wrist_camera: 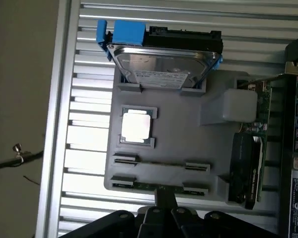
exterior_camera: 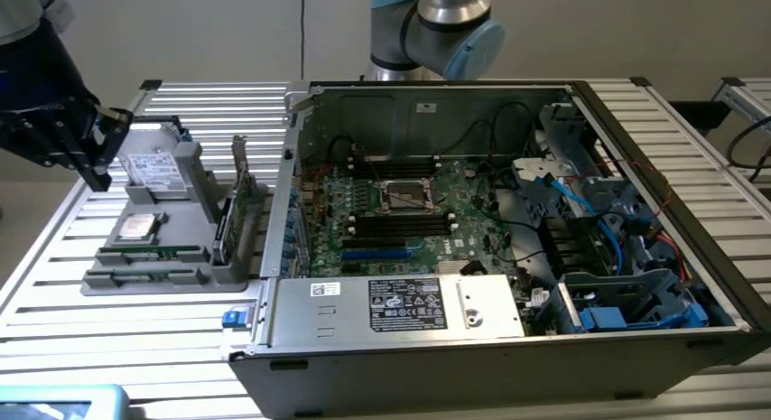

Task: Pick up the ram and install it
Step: 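Pick up the ram and move it above insertion slot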

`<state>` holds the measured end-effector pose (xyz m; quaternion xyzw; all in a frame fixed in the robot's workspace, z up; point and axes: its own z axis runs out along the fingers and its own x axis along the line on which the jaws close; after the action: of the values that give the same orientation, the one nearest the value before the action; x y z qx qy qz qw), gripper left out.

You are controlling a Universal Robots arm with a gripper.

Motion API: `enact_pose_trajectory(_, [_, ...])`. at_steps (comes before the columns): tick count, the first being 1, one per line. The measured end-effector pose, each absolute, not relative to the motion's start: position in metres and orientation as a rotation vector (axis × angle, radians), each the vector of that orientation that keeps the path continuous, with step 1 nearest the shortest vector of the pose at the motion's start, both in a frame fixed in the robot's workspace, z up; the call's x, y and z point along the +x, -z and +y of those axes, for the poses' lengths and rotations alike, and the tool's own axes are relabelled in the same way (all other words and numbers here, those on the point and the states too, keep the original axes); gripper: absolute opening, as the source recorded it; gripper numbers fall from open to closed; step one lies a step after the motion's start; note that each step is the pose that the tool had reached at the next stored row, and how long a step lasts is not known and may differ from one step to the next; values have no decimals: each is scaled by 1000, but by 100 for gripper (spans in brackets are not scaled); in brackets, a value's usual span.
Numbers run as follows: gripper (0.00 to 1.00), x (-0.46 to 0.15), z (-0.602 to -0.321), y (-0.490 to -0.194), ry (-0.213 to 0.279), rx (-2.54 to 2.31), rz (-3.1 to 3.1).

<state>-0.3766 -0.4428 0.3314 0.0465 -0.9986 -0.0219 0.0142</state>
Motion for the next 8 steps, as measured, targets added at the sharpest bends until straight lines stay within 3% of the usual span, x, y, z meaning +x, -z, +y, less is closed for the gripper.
enact_pose_trajectory(8, [11,-377,-443,-331,65,371,-3087])
